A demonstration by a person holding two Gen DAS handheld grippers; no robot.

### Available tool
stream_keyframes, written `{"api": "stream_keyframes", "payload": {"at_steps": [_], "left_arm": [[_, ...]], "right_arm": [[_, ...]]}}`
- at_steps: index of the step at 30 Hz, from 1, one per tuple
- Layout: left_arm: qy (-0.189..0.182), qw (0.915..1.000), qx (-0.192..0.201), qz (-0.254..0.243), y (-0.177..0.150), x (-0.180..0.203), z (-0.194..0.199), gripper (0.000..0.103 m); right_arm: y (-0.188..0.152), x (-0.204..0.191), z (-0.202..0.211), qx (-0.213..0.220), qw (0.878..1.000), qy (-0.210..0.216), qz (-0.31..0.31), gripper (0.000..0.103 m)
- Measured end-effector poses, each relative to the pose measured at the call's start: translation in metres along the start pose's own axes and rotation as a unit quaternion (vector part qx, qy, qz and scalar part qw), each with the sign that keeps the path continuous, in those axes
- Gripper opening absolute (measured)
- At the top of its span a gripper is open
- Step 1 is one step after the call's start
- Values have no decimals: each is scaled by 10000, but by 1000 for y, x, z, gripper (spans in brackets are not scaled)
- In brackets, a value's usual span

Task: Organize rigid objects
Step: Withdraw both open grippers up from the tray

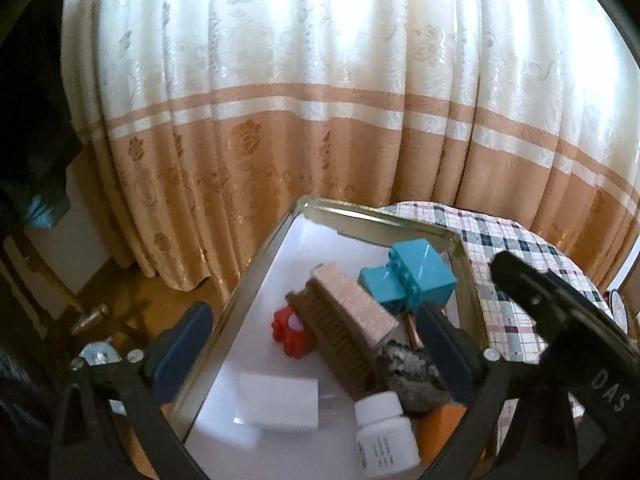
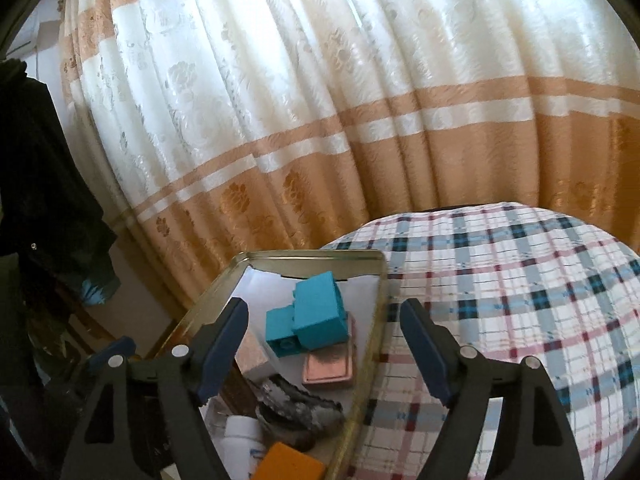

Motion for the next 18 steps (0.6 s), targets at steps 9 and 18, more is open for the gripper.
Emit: {"api": "stream_keyframes", "payload": {"at_steps": [9, 18], "left_arm": [[573, 9971, 429, 260, -20, -23, 17, 103], [768, 9940, 694, 346, -24, -24, 23, 102]], "right_arm": [[-17, 4, 26, 454, 9984, -337, 55, 81], [-22, -11, 54, 1130, 9880, -753, 734, 88]]}}
Point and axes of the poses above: each gripper's, at about its wrist camera, not at the fingertips, and z roughly against the way its jaws point, x to its right, y to its top, the point moved 9 cm from there along -z, roughly the way its jaws point, and after that the axes turned 13 degrees about y, right-handed, at the moved point
